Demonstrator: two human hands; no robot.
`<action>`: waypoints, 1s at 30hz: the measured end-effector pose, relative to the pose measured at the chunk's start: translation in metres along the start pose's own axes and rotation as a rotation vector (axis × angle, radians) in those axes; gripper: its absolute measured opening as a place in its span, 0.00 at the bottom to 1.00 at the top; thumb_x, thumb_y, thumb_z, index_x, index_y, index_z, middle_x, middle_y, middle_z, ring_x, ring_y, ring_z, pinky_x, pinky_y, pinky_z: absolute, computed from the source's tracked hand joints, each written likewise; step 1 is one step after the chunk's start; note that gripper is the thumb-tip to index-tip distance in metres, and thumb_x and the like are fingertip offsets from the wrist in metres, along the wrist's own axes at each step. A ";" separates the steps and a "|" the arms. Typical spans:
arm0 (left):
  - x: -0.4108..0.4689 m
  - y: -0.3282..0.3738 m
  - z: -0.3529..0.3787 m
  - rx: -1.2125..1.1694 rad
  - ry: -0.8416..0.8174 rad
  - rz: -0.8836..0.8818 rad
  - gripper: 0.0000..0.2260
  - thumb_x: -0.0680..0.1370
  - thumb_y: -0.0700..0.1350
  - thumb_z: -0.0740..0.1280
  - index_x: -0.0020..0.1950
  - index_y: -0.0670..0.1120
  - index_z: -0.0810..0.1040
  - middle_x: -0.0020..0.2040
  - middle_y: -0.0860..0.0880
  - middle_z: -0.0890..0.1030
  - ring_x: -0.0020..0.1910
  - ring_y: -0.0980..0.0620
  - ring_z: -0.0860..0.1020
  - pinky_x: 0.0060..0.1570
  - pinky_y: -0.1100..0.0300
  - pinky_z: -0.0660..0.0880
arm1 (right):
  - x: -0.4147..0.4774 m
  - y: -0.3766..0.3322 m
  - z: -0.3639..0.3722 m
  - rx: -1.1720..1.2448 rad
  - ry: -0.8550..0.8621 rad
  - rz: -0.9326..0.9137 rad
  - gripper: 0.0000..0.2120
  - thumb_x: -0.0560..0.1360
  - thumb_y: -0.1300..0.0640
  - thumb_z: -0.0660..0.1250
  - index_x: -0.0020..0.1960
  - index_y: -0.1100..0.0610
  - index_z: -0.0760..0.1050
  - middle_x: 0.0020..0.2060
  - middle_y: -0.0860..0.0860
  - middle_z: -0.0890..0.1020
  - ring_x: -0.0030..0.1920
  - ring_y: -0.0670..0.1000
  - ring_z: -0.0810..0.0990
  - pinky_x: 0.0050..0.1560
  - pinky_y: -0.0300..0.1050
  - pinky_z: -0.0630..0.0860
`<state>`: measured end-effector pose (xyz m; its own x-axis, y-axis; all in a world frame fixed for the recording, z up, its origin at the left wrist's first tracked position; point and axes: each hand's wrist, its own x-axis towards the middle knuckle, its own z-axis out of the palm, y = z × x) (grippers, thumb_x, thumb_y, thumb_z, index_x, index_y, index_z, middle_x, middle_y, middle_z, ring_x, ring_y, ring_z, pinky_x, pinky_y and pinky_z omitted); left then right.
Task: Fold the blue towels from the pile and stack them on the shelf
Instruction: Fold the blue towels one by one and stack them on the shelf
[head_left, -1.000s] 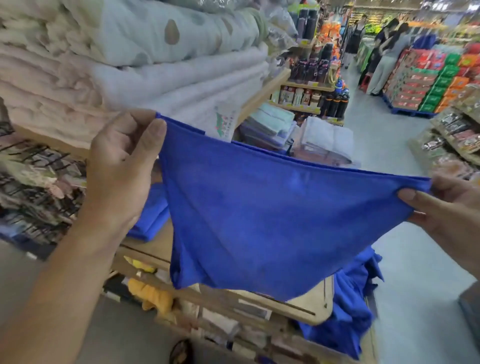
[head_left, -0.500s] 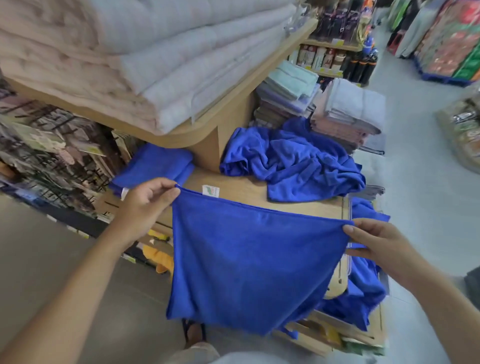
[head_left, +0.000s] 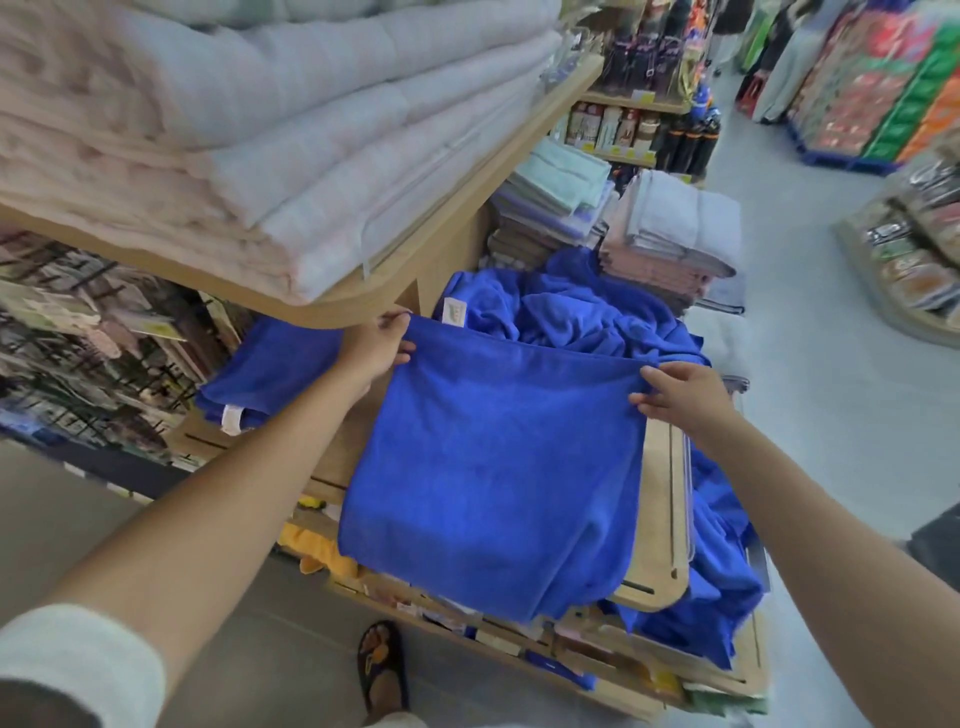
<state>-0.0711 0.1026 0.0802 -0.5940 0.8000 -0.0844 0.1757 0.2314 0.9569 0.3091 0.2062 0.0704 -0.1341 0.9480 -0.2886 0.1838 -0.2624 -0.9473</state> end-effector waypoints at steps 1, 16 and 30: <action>0.000 -0.003 0.002 0.029 0.003 0.010 0.10 0.85 0.42 0.61 0.65 0.44 0.76 0.60 0.45 0.78 0.41 0.51 0.81 0.37 0.60 0.79 | 0.006 0.005 0.002 -0.025 0.016 -0.011 0.11 0.82 0.59 0.68 0.63 0.61 0.76 0.52 0.56 0.82 0.38 0.51 0.88 0.36 0.41 0.83; -0.188 -0.167 -0.078 0.093 -0.057 -0.126 0.07 0.78 0.45 0.67 0.41 0.52 0.81 0.34 0.46 0.81 0.29 0.49 0.76 0.28 0.60 0.70 | -0.169 0.086 0.014 -0.241 -0.153 -0.172 0.10 0.81 0.58 0.68 0.44 0.46 0.82 0.36 0.51 0.84 0.26 0.50 0.78 0.28 0.40 0.75; -0.198 -0.181 -0.038 -0.627 -0.029 -0.728 0.14 0.81 0.52 0.68 0.64 0.49 0.79 0.60 0.45 0.82 0.58 0.44 0.78 0.53 0.49 0.73 | -0.210 0.175 0.053 -0.088 -0.057 0.289 0.10 0.79 0.50 0.71 0.47 0.57 0.82 0.35 0.53 0.86 0.28 0.49 0.80 0.31 0.43 0.76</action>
<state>-0.0157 -0.1187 -0.0660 -0.3711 0.5923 -0.7151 -0.6851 0.3452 0.6415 0.3176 -0.0483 -0.0426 -0.1182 0.8243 -0.5537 0.3054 -0.5005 -0.8101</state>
